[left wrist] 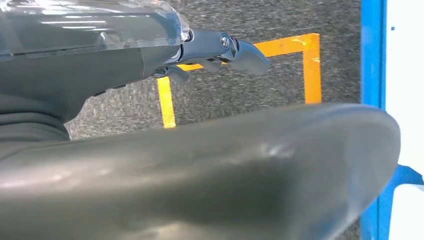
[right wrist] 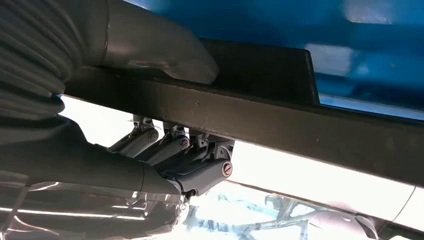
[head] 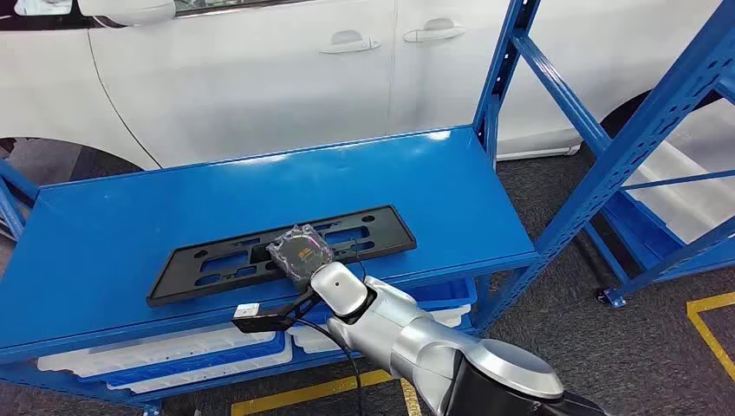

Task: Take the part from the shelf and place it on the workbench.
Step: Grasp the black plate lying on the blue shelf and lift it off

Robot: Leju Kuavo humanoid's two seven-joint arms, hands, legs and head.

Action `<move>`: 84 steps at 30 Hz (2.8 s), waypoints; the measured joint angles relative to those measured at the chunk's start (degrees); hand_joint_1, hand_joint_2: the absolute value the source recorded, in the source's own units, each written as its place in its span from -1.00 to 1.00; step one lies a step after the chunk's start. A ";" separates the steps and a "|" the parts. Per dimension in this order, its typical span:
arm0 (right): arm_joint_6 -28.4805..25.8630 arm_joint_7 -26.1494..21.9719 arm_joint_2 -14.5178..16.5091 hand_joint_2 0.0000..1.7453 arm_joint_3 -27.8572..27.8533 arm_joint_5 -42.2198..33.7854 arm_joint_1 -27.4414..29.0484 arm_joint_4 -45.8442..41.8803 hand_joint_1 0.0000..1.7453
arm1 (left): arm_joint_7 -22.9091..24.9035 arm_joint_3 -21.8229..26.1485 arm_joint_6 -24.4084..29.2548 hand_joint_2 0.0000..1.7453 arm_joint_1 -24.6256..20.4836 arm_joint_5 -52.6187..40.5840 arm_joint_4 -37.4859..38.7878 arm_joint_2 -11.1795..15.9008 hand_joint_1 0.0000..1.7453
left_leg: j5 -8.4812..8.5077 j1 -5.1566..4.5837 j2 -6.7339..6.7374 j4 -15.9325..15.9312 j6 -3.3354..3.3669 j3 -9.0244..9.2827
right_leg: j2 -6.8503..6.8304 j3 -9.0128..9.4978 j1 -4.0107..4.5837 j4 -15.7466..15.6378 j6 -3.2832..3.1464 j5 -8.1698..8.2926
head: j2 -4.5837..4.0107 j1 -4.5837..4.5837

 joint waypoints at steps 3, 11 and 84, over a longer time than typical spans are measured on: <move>-0.04 0.08 -0.01 1.00 0.01 0.01 -0.21 0.03 0.74 | 0.28 -0.40 -0.17 -1.00 -0.16 -0.30 0.00 -0.05 -1.00 | -0.32 -0.34 -0.14 -1.37 0.67 0.45 | 0.04 -0.37 0.18 0.30 0.47 -0.03 | 0.00 -0.01; -1.88 0.07 -0.11 1.00 -0.10 -0.65 -1.03 0.21 0.74 | -0.17 -1.12 -1.09 -1.00 -0.98 -0.15 0.00 -0.33 -1.00 | 0.28 -0.08 -0.04 -1.92 2.61 0.22 | 0.00 -7.82 -0.43 15.91 2.47 -7.59 | 0.00 0.00; 51.48 -45.64 -14.82 1.00 -46.89 -64.29 47.62 -89.93 0.74 | -2.13 5.17 6.81 -1.00 3.84 7.55 -0.02 2.86 -1.00 | 2.02 -0.15 0.21 -0.98 0.29 -3.06 | -0.37 5.03 -0.70 -1.43 0.39 -2.91 | 0.00 0.00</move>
